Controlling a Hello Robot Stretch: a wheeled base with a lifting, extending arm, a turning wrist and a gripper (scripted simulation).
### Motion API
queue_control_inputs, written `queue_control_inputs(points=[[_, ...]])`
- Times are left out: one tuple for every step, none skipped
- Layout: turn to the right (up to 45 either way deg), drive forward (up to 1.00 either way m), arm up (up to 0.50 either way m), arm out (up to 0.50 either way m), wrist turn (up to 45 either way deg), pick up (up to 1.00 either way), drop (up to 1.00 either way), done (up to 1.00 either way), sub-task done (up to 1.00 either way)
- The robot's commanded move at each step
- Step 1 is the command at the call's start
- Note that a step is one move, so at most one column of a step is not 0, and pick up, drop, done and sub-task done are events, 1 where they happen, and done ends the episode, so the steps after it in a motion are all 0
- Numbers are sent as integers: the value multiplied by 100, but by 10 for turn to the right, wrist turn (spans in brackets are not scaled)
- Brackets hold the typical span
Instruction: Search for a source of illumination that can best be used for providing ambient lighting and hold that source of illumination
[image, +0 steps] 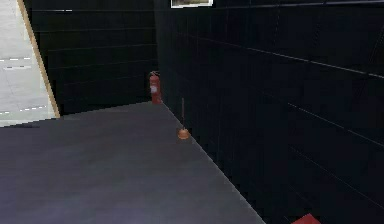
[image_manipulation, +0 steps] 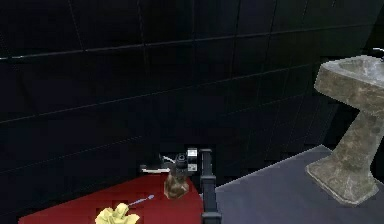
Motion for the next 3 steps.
queue_control_inputs(points=[[0, 0, 0, 0, 300, 0, 0, 0, 0], [0, 0, -30, 0, 0, 0, 0, 0, 0], [0, 0, 0, 0, 0, 100, 0, 0, 0]])
